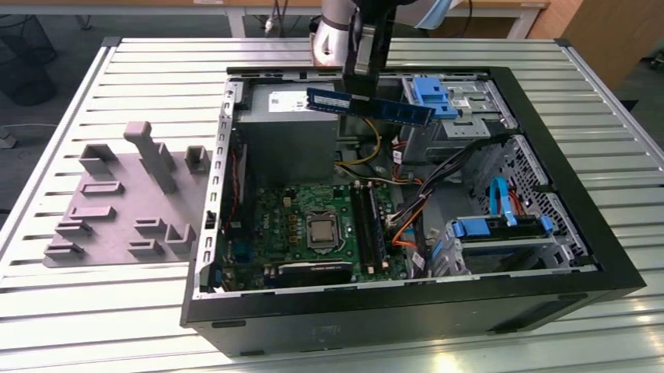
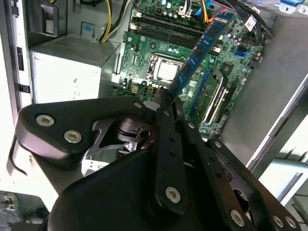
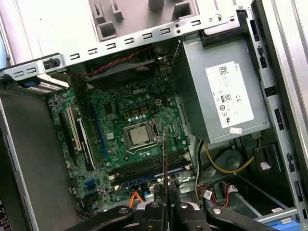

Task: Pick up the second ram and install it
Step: 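Insert the second ram into the second slot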

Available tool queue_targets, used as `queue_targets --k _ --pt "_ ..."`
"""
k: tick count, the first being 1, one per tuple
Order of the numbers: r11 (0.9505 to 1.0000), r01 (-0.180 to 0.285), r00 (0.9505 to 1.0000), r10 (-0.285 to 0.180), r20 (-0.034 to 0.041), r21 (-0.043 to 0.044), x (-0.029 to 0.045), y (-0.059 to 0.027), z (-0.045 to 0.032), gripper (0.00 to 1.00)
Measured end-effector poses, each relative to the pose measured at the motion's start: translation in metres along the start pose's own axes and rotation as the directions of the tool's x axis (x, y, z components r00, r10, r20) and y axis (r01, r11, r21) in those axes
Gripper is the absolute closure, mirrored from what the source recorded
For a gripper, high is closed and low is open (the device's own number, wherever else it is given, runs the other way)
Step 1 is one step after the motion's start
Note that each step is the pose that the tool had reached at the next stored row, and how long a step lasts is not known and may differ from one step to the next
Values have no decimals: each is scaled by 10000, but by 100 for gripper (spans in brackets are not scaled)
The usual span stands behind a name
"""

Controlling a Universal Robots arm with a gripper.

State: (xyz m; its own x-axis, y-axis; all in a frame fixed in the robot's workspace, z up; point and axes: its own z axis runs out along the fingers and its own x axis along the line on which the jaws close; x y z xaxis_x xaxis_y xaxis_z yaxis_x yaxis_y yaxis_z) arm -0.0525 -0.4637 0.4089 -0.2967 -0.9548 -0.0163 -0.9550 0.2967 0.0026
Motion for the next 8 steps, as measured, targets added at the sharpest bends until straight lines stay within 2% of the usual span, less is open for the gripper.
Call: queue_targets --k 8 --pt "9979 -646 9979 646 -38 24 0 0 7 86"
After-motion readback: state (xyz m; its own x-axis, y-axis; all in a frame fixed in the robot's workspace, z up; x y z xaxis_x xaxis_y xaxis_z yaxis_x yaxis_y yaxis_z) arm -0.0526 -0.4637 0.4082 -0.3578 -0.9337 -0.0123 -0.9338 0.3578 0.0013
